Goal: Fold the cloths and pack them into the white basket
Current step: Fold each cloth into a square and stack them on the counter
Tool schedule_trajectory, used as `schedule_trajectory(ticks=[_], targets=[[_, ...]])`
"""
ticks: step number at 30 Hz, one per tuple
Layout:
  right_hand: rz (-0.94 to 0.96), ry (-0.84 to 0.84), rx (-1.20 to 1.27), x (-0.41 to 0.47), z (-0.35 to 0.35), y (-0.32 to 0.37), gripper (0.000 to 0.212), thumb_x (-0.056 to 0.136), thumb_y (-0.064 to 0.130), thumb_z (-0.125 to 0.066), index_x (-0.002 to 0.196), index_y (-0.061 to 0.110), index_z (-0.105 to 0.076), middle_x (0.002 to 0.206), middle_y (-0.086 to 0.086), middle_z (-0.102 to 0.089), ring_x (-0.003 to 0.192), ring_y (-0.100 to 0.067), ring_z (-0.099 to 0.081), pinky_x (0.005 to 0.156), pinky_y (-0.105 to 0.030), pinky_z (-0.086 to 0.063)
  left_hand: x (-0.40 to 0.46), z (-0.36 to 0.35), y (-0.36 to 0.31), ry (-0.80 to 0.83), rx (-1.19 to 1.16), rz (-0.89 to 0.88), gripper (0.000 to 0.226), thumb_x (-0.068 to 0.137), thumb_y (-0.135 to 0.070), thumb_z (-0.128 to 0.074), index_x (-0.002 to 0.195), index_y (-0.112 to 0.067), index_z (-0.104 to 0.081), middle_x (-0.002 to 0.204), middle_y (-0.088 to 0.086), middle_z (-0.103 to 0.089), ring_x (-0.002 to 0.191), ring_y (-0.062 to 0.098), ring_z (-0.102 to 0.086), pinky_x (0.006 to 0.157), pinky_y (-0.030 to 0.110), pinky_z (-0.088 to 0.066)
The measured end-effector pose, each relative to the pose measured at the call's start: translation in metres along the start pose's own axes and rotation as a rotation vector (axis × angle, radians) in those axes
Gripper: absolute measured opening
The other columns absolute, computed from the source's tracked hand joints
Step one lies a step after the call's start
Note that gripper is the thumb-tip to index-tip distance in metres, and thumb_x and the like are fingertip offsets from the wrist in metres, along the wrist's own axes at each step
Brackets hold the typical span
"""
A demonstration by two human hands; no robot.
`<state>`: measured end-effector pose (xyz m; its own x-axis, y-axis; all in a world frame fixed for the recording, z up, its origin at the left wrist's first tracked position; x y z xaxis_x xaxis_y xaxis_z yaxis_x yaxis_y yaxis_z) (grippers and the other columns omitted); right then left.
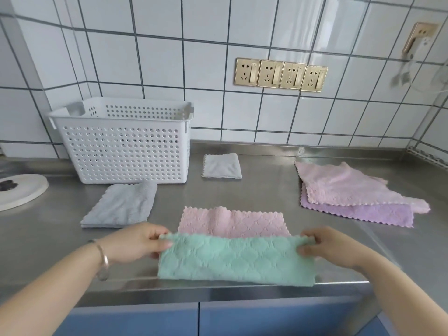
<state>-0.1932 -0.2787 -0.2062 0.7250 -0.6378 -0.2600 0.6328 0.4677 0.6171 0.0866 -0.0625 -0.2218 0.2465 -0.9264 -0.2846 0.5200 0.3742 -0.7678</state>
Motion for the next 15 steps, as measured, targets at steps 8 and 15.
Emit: schedule_trajectory(ticks=[8, 15], targets=[[-0.152, -0.27, 0.671, 0.061, -0.01, -0.012, 0.014, 0.091, 0.009, -0.055, 0.099, 0.003, -0.065, 0.099, -0.015, -0.071, 0.091, -0.03, -0.068, 0.091, -0.046, -0.051, 0.086, 0.008, 0.008, -0.394, -0.399, 0.183, 0.024, 0.095, -0.02, -0.047, 0.108, -0.007, -0.063, 0.093, 0.012, -0.064, 0.083, 0.023, -0.057, 0.071, 0.033, -0.045], [-0.22, -0.449, 0.41, 0.082, -0.006, -0.02, 0.01, 0.091, 0.018, -0.054, 0.092, 0.011, -0.061, 0.09, -0.009, -0.068, 0.083, -0.025, -0.063, 0.07, -0.034, -0.049, 0.102, 0.02, 0.005, -0.544, 0.024, 0.377, 0.042, 0.097, -0.027, -0.039, 0.128, 0.0, -0.048, 0.13, 0.021, -0.053, 0.118, 0.032, -0.051, 0.084, 0.028, -0.037]])
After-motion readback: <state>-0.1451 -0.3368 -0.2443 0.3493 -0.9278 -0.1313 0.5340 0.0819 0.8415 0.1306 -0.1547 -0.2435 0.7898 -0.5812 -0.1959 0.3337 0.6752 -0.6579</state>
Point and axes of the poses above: each hand's wrist, its own x-axis towards the middle knuckle, its own z-axis out of the back of the hand, y = z × x, the point moved 7 cm from there along x, towards the middle knuckle
